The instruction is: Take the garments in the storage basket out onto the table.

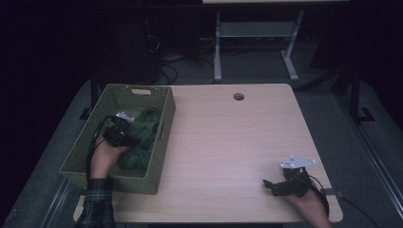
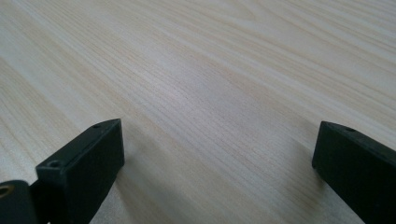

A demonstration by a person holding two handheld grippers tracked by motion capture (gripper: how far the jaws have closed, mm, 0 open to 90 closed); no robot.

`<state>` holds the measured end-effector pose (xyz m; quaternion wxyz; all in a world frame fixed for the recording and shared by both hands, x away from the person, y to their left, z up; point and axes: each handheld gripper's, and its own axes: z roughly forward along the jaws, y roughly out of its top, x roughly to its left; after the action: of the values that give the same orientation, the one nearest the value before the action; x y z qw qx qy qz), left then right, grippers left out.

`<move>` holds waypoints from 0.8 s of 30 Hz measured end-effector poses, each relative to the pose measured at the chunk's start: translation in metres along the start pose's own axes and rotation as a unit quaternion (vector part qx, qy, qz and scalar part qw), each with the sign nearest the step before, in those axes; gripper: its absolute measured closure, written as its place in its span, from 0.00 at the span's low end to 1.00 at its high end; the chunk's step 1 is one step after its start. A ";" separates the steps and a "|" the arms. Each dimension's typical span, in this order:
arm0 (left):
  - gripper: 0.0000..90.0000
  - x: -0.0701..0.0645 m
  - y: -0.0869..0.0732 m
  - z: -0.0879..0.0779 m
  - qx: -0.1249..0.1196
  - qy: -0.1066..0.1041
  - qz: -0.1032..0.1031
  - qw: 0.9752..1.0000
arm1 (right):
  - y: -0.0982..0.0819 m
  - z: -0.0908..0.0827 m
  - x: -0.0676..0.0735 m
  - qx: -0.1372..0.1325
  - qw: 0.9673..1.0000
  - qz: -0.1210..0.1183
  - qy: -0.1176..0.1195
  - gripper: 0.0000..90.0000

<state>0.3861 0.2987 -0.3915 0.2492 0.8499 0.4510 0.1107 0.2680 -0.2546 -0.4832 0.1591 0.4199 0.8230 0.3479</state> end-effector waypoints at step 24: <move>0.91 0.003 -0.005 -0.065 -0.169 -0.048 -0.012 0.984 | 0.000 0.000 0.000 0.000 1.000 0.000 0.000 0.02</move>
<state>0.3574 0.3247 -0.3392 0.4118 0.7947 0.4231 0.1413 0.2680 -0.2546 -0.4831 0.1590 0.4200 0.8230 0.3479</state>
